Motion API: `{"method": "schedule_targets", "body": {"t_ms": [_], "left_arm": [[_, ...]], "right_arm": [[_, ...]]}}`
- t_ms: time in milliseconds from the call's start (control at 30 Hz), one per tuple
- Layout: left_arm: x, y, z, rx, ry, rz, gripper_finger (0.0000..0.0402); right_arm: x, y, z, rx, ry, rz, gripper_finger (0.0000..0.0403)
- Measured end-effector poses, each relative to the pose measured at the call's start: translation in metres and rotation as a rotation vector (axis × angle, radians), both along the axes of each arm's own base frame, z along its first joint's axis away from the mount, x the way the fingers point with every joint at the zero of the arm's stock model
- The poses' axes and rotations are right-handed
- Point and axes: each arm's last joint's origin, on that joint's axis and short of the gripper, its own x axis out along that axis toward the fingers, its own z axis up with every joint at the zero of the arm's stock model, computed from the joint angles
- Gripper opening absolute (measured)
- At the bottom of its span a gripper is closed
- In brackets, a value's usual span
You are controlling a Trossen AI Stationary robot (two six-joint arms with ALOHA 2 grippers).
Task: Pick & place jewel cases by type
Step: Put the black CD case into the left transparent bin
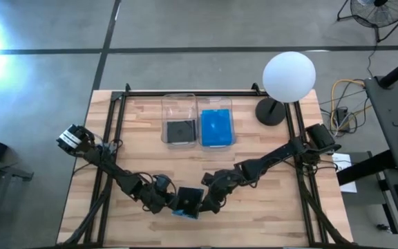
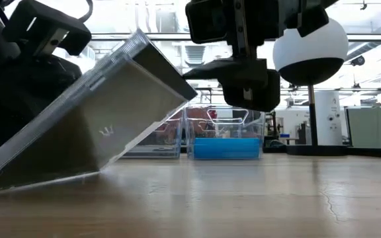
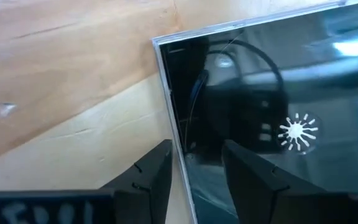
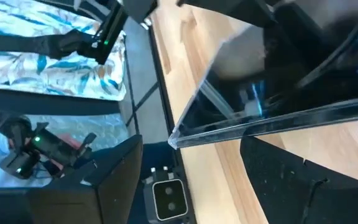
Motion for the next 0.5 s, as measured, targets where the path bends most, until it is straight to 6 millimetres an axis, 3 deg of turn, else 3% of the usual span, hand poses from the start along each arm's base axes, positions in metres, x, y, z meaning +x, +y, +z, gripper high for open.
{"method": "schedule_targets", "body": {"t_ms": [300, 500], "left_arm": [[0.001, -0.002, 0.011, 0.022, -0.063, -0.076, 0.0124], [0.002, -0.002, 0.012, 0.025, -0.080, -0.099, 0.0124]], "right_arm": [[0.015, -0.004, 0.019, -0.117, -0.127, -0.074, 0.0268], [0.029, 0.001, 0.054, -0.207, -0.299, -0.062, 0.0267]]}}
